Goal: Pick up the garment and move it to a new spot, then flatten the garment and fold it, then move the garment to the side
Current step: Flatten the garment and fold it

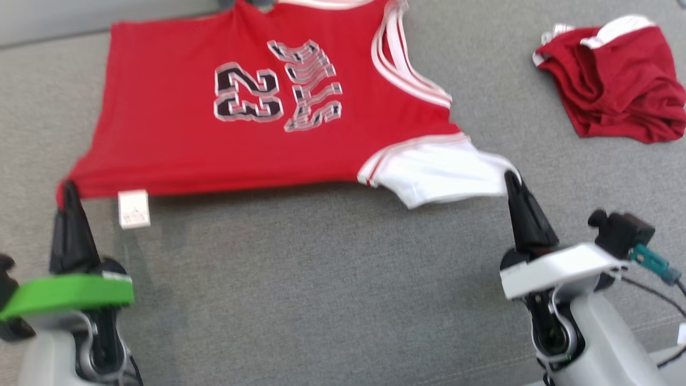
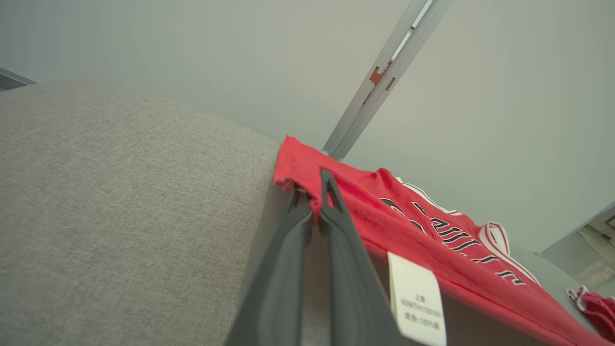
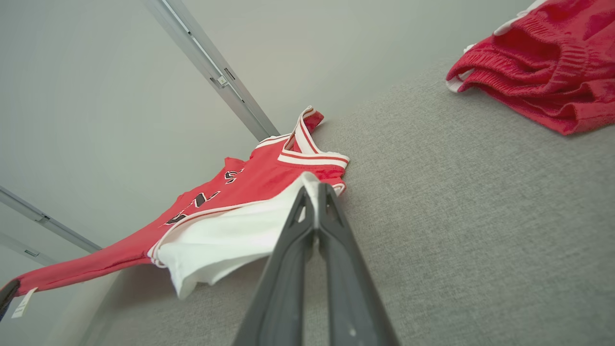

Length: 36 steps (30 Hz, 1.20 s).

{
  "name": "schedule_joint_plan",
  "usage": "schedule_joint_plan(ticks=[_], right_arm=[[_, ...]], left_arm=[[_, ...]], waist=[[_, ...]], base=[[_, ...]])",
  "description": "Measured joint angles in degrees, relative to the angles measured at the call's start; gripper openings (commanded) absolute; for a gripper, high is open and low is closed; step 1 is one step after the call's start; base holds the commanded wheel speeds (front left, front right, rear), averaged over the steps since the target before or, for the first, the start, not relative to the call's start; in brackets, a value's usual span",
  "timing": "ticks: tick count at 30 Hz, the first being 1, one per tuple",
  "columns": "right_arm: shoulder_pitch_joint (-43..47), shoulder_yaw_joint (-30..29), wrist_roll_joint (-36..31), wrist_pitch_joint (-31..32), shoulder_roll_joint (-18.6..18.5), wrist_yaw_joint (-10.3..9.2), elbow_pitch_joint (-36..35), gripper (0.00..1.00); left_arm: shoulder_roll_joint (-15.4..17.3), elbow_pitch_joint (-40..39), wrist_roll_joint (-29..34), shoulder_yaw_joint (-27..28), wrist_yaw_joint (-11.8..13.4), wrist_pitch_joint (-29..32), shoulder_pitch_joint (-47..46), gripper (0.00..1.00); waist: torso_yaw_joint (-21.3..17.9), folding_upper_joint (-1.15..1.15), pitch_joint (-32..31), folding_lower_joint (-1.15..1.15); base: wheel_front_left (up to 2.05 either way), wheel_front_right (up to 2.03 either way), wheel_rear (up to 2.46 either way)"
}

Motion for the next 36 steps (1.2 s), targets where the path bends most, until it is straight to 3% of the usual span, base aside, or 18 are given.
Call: schedule_joint_plan(ticks=[14, 26, 36], right_arm=[[19.46, -4.45, 0.73, 5.33, 0.63, -0.01, -8.45, 0.0], [27.88, -8.02, -1.44, 11.57, 2.91, -0.02, -19.6, 0.0], [25.81, -6.5, -3.47, 12.51, 4.85, -0.03, -10.18, 0.0]], left_arm=[[-5.0, -9.16, 2.5, -1.96, -0.01, -0.01, 21.01, 0.0], [-3.98, -13.08, 0.32, -3.71, -0.01, -0.02, 27.58, 0.0], [-3.59, -3.12, -2.26, -4.56, 0.0, 0.36, 24.8, 0.0]], waist=[[2.92, 0.0, -12.78, 0.0], [5.33, 0.0, -16.23, 0.0], [5.43, 0.0, -15.96, 0.0]], base=[[0.0, 0.0, 0.0], [0.0, 0.0, 0.0], [0.0, 0.0, 0.0]])
